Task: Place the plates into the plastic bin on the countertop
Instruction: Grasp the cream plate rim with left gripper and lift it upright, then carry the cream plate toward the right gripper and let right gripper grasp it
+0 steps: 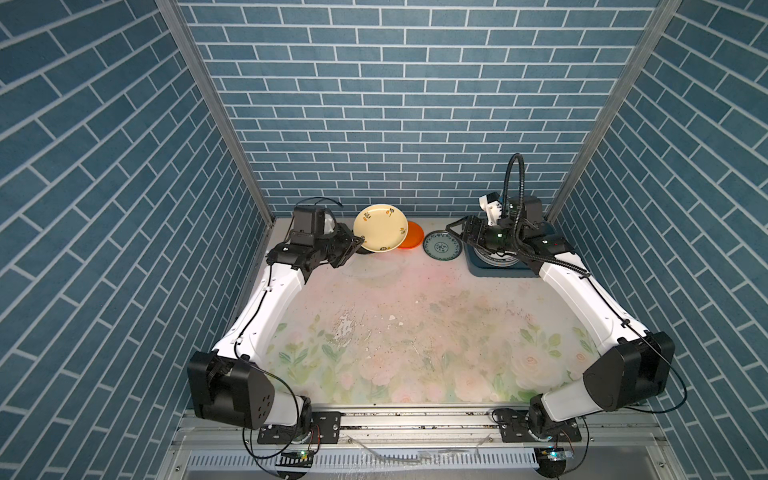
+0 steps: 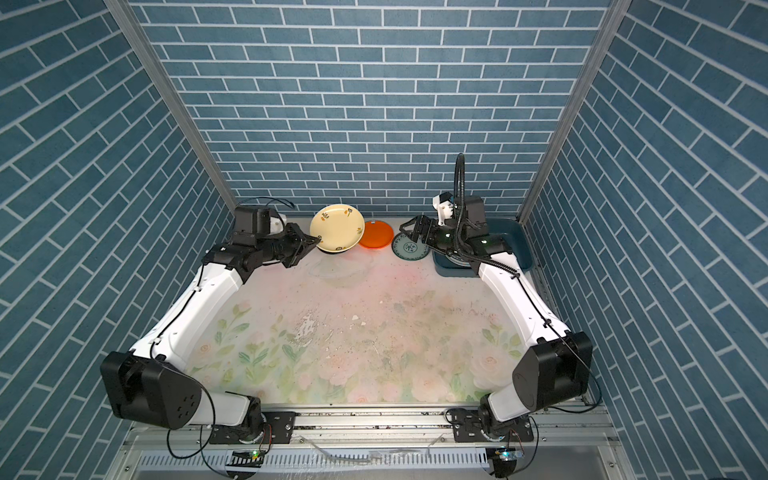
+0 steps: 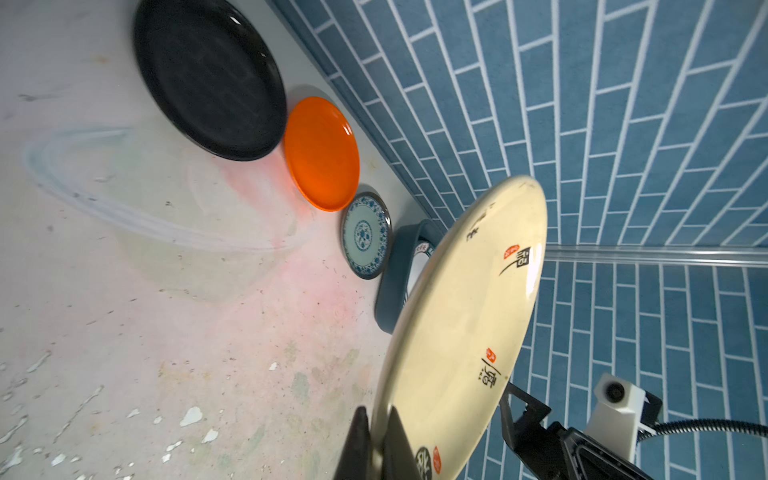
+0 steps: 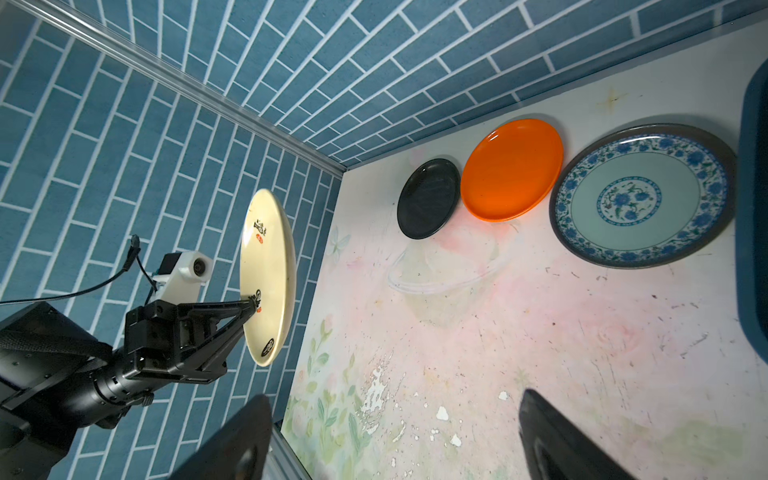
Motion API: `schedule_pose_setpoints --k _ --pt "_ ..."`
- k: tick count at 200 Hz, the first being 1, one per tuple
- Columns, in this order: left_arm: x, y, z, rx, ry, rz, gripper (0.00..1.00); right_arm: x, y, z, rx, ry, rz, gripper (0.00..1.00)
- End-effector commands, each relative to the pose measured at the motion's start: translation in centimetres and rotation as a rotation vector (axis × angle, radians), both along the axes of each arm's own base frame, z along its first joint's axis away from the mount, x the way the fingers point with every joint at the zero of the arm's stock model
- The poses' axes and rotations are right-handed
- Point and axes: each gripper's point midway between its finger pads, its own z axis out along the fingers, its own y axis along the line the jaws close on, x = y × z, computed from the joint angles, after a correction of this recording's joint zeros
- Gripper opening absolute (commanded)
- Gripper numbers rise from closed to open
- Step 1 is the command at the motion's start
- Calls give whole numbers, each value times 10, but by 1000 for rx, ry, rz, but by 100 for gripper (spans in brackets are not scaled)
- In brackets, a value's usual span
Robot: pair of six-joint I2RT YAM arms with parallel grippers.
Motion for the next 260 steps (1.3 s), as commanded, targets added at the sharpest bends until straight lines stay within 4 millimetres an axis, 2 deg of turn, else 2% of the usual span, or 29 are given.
schedule_pose_setpoints --k 1,24,34,57,102,134,176,206,242,260 --pt "0 -23 10 -2 -11 -84 0 -5 2 24 41 -47 15 90" --pt "-1 -38 11 24 1 -152 0 5 5 16 51 -25 -8 85" --pt "-2 -44 10 21 7 -181 0 8 8 12 61 -10 -7 79" --pt "-1 -48 12 31 -1 -213 0 8 19 11 53 -12 16 72" --pt "-3 -64 20 51 -17 -305 0 7 35 17 33 -39 66 69" --pt "-4 -80 23 51 -25 -370 0 12 45 11 8 -18 74 51" --pt "0 -82 22 55 -40 -372 0 16 34 3 -60 -6 15 34" --pt "3 -86 27 45 -58 -382 0 14 34 -3 -73 18 31 16" --pt "3 -92 33 31 -80 -406 0 14 36 -7 -77 33 38 8" --pt "4 -95 34 25 -87 -414 4 16 34 -8 -86 35 23 0"
